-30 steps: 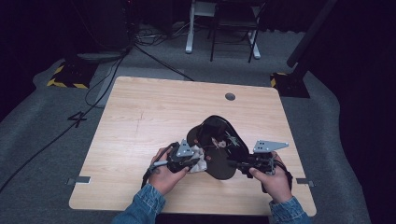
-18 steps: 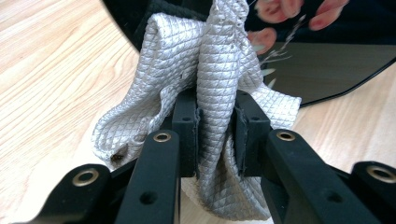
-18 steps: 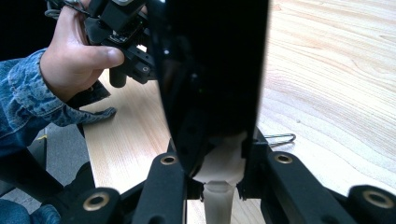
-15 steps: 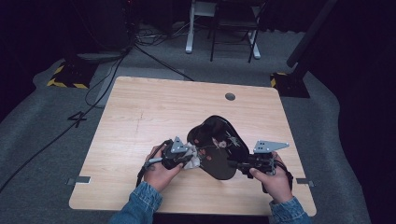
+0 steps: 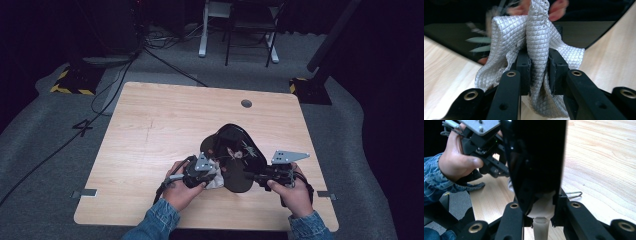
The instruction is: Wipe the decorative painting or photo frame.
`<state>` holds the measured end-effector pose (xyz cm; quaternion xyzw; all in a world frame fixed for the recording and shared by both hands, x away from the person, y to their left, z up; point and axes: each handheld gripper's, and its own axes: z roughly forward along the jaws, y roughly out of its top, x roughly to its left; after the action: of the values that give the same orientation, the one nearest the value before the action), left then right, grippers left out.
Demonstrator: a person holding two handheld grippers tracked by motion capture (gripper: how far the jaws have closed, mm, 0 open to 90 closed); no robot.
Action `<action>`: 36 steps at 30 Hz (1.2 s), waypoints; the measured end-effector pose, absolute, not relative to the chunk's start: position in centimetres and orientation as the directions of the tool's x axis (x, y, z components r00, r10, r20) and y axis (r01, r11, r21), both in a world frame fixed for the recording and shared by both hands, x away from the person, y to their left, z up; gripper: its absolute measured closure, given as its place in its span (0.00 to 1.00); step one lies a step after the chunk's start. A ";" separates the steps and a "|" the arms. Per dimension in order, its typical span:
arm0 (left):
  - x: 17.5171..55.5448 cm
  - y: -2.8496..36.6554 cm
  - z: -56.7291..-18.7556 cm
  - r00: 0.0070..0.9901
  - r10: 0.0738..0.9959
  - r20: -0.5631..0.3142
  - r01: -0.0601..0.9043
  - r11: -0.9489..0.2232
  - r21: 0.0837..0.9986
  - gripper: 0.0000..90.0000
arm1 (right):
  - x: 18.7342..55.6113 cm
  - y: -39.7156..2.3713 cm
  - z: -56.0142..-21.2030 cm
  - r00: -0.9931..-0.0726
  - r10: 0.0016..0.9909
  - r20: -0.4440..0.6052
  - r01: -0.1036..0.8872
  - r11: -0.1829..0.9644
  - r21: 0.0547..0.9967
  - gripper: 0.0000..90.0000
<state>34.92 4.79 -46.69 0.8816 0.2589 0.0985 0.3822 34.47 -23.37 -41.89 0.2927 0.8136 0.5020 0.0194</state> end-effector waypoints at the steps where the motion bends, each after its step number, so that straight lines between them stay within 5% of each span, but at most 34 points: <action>1: 34.8 4.5 -46.7 0.851 0.525 -0.025 0.376 -0.576 0.726 0.82 | 34.5 -23.4 -41.9 -0.828 0.496 0.262 0.457 0.325 0.828 0.85; 14: 34.0 2.9 -47.3 0.886 0.463 -0.032 0.342 -0.602 0.721 0.83 | 34.5 -23.5 -41.9 -0.825 0.498 0.266 0.461 0.323 0.827 0.85; 36: 35.4 5.4 -48.1 0.842 0.539 -0.003 0.393 -0.611 0.687 0.83 | 34.5 -23.5 -41.9 -0.823 0.499 0.272 0.467 0.322 0.823 0.85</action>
<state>35.43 5.41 -48.11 0.8915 0.2616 0.1028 0.3554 34.52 -23.53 -41.86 0.2972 0.8129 0.5007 0.0158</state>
